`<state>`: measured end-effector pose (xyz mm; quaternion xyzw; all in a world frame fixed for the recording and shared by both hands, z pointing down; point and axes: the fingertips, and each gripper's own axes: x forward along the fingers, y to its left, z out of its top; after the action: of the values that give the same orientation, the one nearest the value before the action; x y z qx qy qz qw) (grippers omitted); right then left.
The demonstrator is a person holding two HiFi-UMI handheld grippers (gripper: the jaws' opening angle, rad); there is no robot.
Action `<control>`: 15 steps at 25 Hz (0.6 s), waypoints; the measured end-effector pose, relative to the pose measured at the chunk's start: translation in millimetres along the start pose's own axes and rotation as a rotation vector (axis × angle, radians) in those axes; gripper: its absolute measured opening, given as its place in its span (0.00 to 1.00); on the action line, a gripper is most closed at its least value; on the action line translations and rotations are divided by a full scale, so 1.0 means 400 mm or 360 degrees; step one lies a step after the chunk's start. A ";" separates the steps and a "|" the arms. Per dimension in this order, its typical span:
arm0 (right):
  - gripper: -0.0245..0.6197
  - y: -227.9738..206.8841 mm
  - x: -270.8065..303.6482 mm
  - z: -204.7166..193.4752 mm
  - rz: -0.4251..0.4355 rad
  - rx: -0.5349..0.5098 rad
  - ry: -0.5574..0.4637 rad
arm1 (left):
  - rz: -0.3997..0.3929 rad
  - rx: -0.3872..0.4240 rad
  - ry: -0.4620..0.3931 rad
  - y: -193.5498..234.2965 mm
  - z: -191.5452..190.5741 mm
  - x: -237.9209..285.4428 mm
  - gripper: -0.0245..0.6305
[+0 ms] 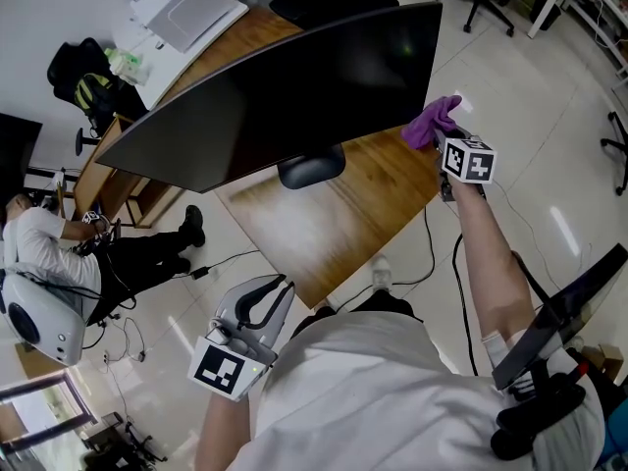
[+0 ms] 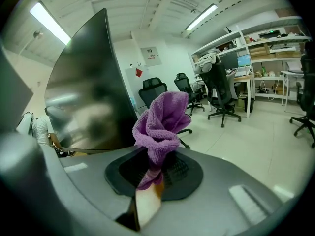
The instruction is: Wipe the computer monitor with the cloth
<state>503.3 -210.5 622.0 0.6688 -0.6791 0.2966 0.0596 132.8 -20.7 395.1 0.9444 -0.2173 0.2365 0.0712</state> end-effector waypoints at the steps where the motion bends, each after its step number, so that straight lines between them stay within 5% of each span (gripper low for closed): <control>1: 0.12 -0.002 0.001 -0.004 -0.0009 0.0007 0.0005 | 0.0000 -0.0003 -0.0001 0.002 -0.002 -0.002 0.15; 15: 0.12 0.005 0.011 -0.076 -0.0108 0.0166 0.0035 | -0.0020 -0.0020 -0.0006 0.021 -0.041 -0.038 0.15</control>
<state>491.4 -199.8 648.4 0.6904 -0.6389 0.3368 0.0421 110.3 -18.7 402.4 0.9457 -0.2130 0.2328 0.0780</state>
